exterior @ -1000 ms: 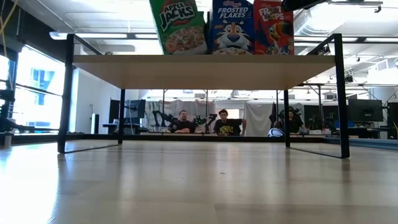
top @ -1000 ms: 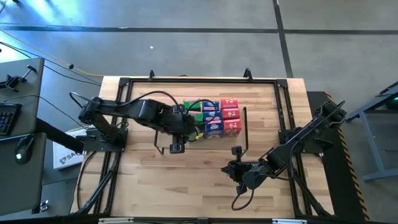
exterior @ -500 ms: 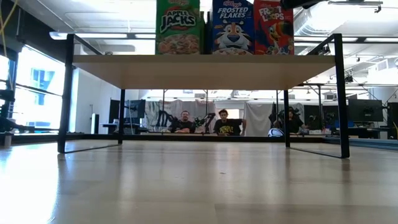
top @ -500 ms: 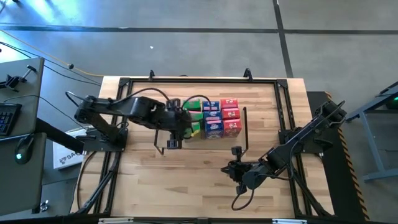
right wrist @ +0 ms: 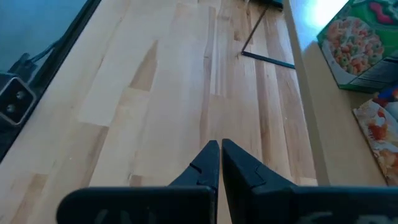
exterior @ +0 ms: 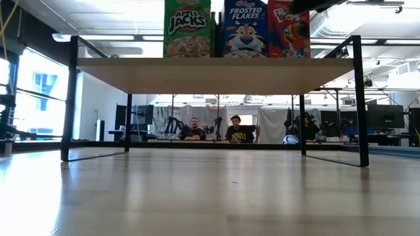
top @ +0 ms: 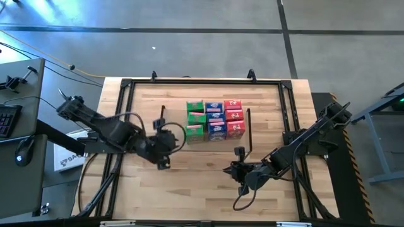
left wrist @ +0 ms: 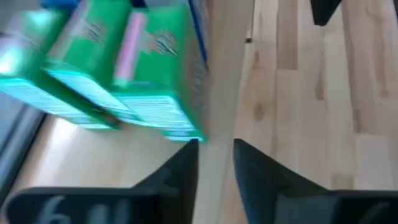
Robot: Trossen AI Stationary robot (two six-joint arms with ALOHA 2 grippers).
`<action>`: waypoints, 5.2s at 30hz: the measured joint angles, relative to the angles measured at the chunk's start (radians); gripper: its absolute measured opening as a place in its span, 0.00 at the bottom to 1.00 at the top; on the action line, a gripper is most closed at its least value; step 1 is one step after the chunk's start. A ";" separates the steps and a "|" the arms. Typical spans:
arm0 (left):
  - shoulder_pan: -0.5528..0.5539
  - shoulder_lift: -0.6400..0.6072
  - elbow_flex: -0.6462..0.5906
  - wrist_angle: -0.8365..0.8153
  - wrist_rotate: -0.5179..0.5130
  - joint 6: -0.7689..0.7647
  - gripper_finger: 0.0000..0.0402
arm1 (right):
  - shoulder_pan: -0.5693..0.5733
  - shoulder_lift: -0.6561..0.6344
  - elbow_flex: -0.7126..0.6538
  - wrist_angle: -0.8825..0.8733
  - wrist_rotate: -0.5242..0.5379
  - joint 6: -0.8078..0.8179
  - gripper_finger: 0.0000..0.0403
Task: Stack cereal on shelf
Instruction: Put the green cereal box on the shelf aligned with the other green cereal box, then return to Home Position
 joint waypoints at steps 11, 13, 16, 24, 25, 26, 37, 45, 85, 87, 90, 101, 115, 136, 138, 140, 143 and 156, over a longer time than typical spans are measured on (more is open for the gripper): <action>0.068 -0.028 -0.348 0.493 -0.024 -0.001 0.05 | -0.006 0.001 0.213 -0.381 0.032 0.144 0.00; 0.085 -0.028 -0.357 0.501 -0.026 0.014 0.05 | -0.006 0.001 0.279 -0.530 0.050 0.242 0.00; 0.100 -0.028 -0.357 0.512 -0.028 0.043 0.05 | -0.007 0.001 0.361 -0.756 0.071 0.387 0.00; 0.139 -0.022 -0.357 0.590 0.012 0.111 0.05 | -0.085 0.000 0.413 -1.101 0.085 0.630 0.00; 0.139 -0.022 -0.357 0.594 0.022 0.111 0.05 | -0.097 0.000 0.406 -1.110 0.086 0.635 0.00; 0.139 -0.022 -0.357 0.600 0.027 0.111 0.05 | -0.109 0.000 0.397 -1.115 0.086 0.636 0.00; 0.144 0.004 -0.357 0.618 0.061 0.127 0.05 | -0.198 0.000 0.367 -1.014 0.100 0.519 0.00; 0.143 0.005 -0.357 0.660 0.077 0.164 0.05 | -0.207 0.000 0.366 -0.953 0.094 0.448 0.00; 0.196 0.015 -0.357 0.783 0.155 0.235 0.05 | -0.176 0.000 0.173 -0.256 0.184 0.173 0.00; 0.196 0.015 -0.357 0.783 0.155 0.237 0.05 | -0.184 0.000 0.168 -0.255 0.185 0.175 0.00; 0.190 0.006 -0.357 0.780 0.168 0.244 0.05 | -0.186 0.000 0.169 -0.255 0.177 0.157 0.00; 0.132 -0.105 -0.358 0.782 0.279 0.312 0.05 | -0.090 -0.161 0.089 -0.201 0.049 0.014 0.00; 0.126 -0.305 -0.625 1.053 0.376 0.315 0.05 | -0.033 -0.603 -0.322 0.150 -0.091 -0.109 0.00; 0.398 -0.784 -0.986 1.081 0.461 0.347 0.05 | -0.240 -1.182 -0.663 0.220 -0.114 -0.282 0.00; 0.444 -0.795 -1.008 1.097 0.506 0.348 0.05 | -0.261 -1.225 -0.695 0.232 -0.120 -0.282 0.00; 0.487 -0.803 -1.034 1.127 0.557 0.347 0.05 | -0.279 -1.260 -0.725 0.250 -0.120 -0.288 0.00; 0.542 -0.809 -1.064 1.157 0.609 0.348 0.05 | -0.307 -1.317 -0.774 0.277 -0.120 -0.314 0.00; 0.692 -0.880 -1.282 1.352 0.705 0.325 0.05 | -0.456 -1.504 -0.998 0.344 -0.165 -0.286 0.00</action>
